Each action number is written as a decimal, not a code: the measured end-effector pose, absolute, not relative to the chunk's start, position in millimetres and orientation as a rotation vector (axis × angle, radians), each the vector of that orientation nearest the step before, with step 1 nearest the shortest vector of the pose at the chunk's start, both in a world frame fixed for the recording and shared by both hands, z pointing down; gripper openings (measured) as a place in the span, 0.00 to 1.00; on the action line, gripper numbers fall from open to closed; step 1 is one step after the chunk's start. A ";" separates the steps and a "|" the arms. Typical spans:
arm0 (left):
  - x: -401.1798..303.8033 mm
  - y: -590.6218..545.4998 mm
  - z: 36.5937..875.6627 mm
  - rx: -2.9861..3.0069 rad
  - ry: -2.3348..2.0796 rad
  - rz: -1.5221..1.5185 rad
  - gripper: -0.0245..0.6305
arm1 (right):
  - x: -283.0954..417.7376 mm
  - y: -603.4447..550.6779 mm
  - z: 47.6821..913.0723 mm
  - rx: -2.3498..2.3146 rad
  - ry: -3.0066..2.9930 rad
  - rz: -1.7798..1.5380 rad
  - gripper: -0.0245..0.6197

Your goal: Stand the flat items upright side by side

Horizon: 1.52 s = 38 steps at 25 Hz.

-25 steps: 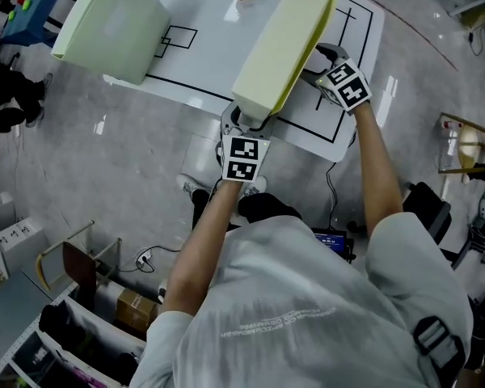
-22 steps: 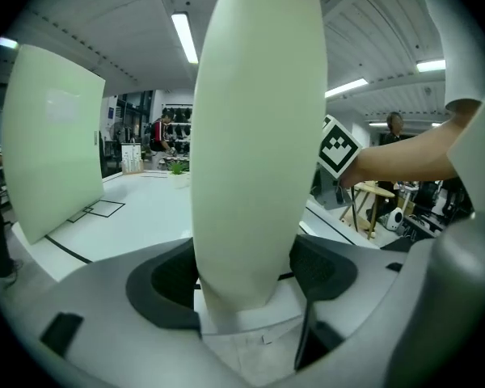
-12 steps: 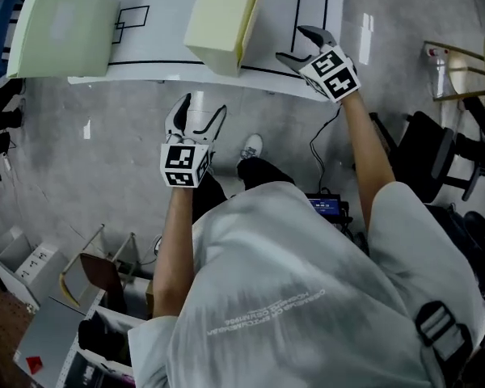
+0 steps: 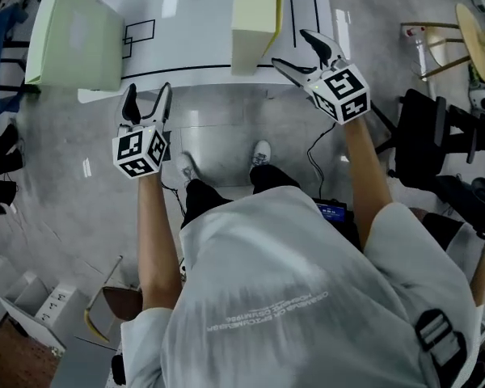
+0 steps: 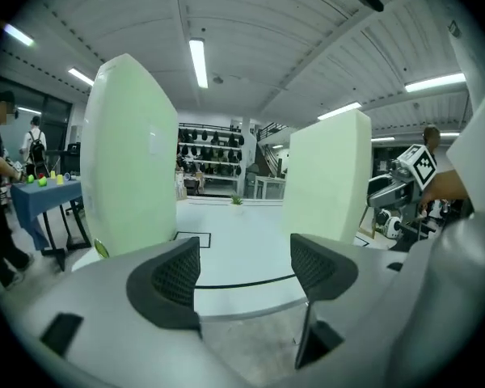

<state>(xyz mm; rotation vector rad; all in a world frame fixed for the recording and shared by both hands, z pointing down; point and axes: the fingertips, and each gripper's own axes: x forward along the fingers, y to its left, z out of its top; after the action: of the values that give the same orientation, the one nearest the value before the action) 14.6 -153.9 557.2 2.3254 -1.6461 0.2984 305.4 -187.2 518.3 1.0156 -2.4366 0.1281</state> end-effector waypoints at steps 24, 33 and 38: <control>-108.2 -140.0 581.0 2.477 -1.202 0.417 0.55 | 222.2 -144.1 487.8 1.781 -2.168 0.296 0.67; -165.4 -195.6 554.2 2.396 -1.522 0.354 0.59 | 219.0 -157.2 487.5 1.682 -2.172 0.247 0.67; -161.7 -221.3 536.2 2.458 -1.576 0.379 0.59 | 222.7 -165.0 495.9 1.671 -2.124 0.245 0.67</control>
<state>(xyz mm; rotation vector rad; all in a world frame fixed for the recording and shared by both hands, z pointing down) -161.7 -221.3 536.2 2.4585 -1.5764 0.3794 222.7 -165.0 495.9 1.6711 -2.1242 0.2446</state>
